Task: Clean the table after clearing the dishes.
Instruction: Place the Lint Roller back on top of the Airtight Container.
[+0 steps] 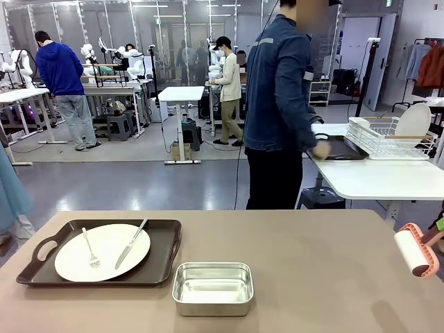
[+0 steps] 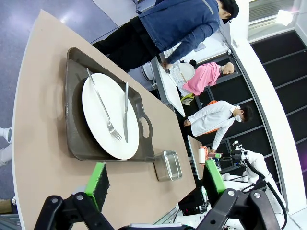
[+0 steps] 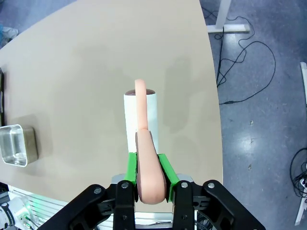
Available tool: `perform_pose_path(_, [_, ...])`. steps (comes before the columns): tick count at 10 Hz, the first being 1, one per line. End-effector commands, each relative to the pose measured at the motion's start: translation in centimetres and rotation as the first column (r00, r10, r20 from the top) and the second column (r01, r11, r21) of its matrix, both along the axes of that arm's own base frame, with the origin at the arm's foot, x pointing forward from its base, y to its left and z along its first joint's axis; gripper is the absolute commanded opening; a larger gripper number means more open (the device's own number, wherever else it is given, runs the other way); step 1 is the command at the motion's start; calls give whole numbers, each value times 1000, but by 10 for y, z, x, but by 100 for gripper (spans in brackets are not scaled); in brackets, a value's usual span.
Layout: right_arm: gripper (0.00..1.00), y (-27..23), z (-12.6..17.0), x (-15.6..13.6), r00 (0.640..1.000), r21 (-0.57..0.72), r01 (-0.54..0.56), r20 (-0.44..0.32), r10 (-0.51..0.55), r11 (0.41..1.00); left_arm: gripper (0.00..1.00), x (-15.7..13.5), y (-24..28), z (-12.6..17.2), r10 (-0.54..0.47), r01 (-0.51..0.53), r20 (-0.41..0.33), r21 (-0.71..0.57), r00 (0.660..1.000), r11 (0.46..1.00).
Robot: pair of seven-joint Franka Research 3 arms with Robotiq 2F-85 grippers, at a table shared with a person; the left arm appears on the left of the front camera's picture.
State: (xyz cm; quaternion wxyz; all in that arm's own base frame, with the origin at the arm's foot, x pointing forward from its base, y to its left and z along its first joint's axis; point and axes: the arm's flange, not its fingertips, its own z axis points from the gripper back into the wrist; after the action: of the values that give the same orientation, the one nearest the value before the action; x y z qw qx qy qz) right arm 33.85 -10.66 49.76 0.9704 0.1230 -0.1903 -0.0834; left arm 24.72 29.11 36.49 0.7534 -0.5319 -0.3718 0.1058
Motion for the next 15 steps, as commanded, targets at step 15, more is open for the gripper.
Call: perform_pose_path(15, [22, 462, 52, -25, -46, -457, -884, -126, 991, -100, 100, -2, 1, 1, 0, 0, 5, 1, 1000, 1000])
